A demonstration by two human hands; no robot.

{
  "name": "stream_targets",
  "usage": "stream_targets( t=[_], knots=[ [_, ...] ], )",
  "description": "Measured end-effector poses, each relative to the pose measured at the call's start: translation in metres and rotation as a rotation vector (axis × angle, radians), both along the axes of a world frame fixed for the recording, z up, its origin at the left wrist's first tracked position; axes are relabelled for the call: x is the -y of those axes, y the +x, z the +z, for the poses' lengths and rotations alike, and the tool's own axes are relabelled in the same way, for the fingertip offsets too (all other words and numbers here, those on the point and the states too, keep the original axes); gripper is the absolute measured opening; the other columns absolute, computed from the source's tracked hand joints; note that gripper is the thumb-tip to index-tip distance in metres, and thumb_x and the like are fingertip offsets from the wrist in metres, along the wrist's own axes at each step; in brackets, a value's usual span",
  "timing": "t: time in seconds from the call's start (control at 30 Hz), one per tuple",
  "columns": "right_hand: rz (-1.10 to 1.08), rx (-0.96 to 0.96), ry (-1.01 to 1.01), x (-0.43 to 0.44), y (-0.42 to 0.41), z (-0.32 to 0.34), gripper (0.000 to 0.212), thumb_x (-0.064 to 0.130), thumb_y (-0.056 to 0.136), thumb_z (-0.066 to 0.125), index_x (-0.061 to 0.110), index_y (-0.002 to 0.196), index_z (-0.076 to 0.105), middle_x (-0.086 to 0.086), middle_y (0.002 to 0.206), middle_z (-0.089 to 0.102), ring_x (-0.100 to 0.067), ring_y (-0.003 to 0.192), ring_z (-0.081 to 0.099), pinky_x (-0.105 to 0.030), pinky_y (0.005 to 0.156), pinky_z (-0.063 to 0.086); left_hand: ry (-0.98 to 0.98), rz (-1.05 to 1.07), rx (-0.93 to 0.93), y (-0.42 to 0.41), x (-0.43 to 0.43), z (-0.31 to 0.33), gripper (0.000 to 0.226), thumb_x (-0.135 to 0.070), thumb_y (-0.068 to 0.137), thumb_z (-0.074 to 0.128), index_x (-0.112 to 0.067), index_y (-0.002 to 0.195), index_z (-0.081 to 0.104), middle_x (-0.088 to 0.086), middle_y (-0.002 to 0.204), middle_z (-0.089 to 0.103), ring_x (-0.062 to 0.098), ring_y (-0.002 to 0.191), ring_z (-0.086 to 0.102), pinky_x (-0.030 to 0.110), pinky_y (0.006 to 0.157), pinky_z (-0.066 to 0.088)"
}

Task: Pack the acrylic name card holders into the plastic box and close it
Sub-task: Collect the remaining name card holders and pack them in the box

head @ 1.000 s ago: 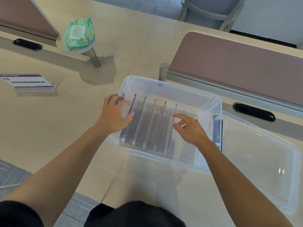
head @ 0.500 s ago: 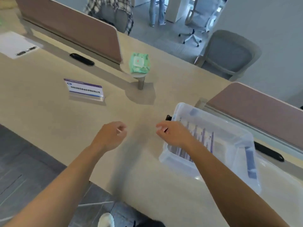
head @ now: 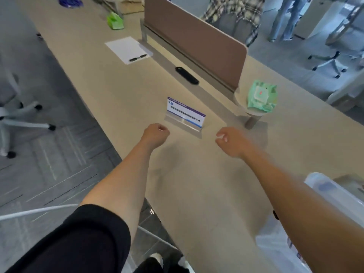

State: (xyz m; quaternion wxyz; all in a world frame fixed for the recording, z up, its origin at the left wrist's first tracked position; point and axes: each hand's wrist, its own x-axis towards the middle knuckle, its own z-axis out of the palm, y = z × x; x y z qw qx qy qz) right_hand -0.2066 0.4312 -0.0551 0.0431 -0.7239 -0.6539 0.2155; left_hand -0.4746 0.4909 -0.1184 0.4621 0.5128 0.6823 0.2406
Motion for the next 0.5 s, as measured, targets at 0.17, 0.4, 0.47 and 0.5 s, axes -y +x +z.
stream_targets(
  t=[0.17,0.4,0.47,0.5],
  knots=[
    [-0.086,-0.033,0.046,-0.065,0.002,-0.03,0.037,0.042,0.093,0.056,0.021,0.124,0.061,-0.001,0.111,0.068,-0.024,0.114,0.058,-0.038,0.098,0.046,-0.021,0.127,0.026,0.01,-0.054,-0.01,0.035,-0.031,0.076,0.061,-0.02,0.11,0.062,0.008,0.116,0.067,0.028,0.105,0.064,0.041,0.094,0.052],
    [-0.201,-0.058,-0.005,-0.158,0.0,-0.08,0.046,0.043,0.094,0.058,0.02,0.133,0.054,0.0,0.115,0.067,-0.022,0.114,0.058,-0.034,0.094,0.043,0.054,0.179,0.193,0.034,-0.156,-0.054,0.071,-0.041,0.079,0.077,-0.02,0.139,0.045,0.001,0.135,0.051,0.017,0.116,0.053,0.031,0.095,0.044],
    [-0.2,-0.066,-0.054,-0.177,-0.002,-0.095,0.046,0.042,0.093,0.059,0.022,0.134,0.053,0.001,0.115,0.067,-0.02,0.113,0.058,-0.031,0.09,0.041,0.053,0.214,0.29,0.038,-0.179,-0.07,0.085,-0.04,0.073,0.083,-0.023,0.144,0.039,0.0,0.145,0.044,0.018,0.127,0.046,0.035,0.104,0.041],
    [-0.19,-0.086,-0.079,-0.185,-0.002,-0.102,0.046,0.042,0.092,0.06,0.023,0.133,0.053,0.001,0.118,0.066,-0.021,0.113,0.059,-0.031,0.09,0.042,0.061,0.221,0.34,0.04,-0.189,-0.076,0.089,-0.037,0.071,0.085,-0.024,0.145,0.037,0.0,0.148,0.041,0.017,0.131,0.042,0.036,0.107,0.039]
  ],
)
